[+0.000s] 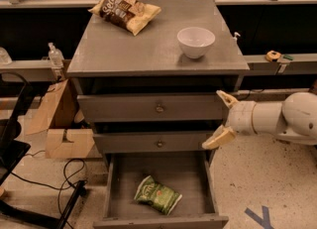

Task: Pick green jalapeno chip bag from bottom drawer and place on counter

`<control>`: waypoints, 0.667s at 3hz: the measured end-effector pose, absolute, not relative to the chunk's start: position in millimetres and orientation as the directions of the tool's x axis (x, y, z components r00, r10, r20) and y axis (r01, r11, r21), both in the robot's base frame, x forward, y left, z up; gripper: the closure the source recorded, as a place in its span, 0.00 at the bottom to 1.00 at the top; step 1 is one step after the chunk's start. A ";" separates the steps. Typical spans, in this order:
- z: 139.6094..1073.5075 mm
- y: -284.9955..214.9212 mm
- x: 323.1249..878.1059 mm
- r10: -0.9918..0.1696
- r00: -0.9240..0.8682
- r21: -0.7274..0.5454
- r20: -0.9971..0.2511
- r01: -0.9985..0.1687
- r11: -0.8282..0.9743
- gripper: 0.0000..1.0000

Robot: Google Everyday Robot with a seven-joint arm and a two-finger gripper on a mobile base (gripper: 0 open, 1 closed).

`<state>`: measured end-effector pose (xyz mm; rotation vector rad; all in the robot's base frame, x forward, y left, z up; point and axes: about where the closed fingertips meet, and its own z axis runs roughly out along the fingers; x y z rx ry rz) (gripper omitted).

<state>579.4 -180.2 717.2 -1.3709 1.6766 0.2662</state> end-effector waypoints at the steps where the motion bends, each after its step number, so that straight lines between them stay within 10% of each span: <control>1: 652.6 -186.2 555.9 -0.673 -0.053 -0.346 -0.737 -0.827 0.443 0.00; 2: 651.6 -183.1 556.5 -0.676 -0.050 -0.348 -0.735 -0.828 0.440 0.00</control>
Offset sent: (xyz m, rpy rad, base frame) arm -0.0117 -0.0130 -0.0397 -0.0081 0.0084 -0.0967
